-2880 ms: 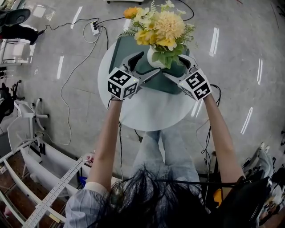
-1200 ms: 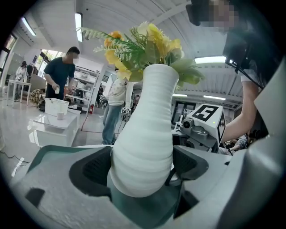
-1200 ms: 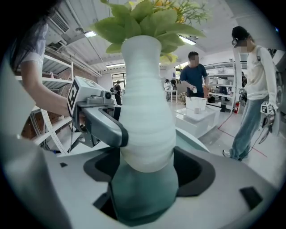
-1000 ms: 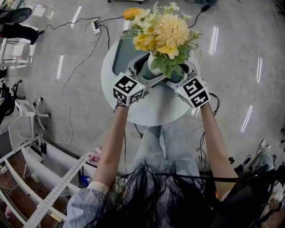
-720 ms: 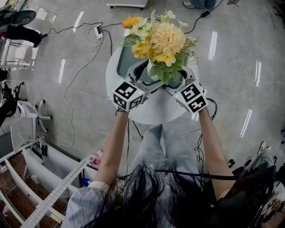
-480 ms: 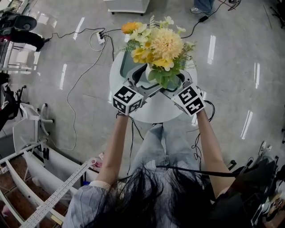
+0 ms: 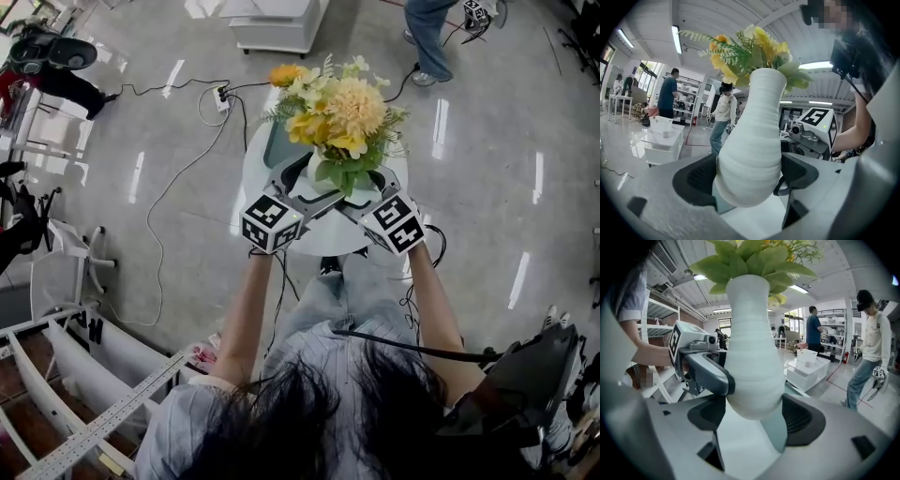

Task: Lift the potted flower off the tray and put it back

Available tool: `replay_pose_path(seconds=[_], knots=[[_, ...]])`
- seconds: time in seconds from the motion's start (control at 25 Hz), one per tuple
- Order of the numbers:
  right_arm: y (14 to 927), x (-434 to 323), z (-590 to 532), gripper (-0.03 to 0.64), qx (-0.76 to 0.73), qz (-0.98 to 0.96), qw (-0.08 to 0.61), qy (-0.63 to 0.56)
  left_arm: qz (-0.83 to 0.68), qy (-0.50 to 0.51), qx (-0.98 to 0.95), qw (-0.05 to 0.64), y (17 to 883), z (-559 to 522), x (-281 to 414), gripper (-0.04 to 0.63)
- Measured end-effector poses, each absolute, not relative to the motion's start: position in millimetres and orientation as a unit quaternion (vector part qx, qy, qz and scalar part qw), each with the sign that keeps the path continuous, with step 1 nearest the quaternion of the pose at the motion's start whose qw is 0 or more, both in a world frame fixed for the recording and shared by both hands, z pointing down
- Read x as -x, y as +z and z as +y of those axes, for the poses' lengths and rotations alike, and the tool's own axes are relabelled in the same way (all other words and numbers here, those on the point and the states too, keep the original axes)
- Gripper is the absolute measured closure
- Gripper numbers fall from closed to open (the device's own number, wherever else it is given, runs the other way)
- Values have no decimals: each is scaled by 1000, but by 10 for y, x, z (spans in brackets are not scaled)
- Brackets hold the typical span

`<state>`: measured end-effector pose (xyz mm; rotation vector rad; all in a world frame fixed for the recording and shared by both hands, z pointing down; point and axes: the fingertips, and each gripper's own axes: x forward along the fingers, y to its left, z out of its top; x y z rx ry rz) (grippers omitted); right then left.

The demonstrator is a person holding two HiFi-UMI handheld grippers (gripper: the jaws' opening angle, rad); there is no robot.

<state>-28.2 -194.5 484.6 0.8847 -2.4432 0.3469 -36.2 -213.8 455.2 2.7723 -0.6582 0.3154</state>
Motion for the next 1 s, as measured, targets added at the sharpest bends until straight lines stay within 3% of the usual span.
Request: replay_pose_path(seconds=[1.0], knots=[[4480, 418, -1135, 256, -327, -898, 260, 135, -230, 92, -956, 156, 4204, -1343, 500, 178]])
